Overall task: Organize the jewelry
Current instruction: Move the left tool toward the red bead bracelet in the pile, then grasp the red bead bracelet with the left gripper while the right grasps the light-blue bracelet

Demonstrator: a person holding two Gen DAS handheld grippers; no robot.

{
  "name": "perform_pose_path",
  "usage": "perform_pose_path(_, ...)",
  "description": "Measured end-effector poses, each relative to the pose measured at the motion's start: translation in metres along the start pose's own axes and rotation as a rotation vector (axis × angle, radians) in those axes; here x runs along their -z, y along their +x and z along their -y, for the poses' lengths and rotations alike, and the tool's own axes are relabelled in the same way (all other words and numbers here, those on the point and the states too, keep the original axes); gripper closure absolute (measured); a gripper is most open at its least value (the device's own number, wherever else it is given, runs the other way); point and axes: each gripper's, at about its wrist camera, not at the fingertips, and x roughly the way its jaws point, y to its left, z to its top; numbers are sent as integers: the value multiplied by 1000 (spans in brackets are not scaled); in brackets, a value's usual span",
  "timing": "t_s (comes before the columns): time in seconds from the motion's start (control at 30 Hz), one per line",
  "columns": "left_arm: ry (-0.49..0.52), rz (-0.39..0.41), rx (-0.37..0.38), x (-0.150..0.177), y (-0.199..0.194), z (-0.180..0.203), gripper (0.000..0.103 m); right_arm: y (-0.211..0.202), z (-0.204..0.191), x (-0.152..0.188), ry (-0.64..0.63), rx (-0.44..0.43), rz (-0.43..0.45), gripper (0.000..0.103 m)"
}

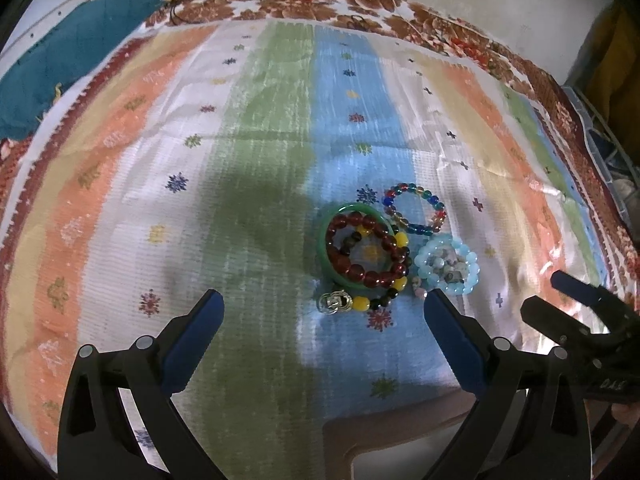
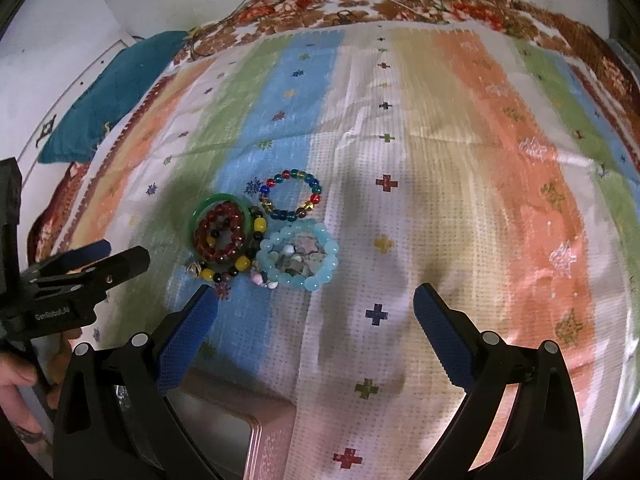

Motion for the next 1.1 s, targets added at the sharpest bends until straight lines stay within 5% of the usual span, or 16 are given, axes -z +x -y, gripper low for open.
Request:
perform_pose_path(0.4,-51,-41,32,-13,21,1,6,17,5,-10,30,-39,-30,4)
perform_pose_path(0.87,-88,-103,68,-16,42,-1,28,34,17,-20,104,-87,-57,4)
perform_pose_path(0.97,-114,-116,91,-18,47,-3,35,38,18,-22,120,-98,-70,15)
perform_pose_path(1.1,-119,-148,99,-19,54,-2,41,42,17,-24,119,-100,-75,15)
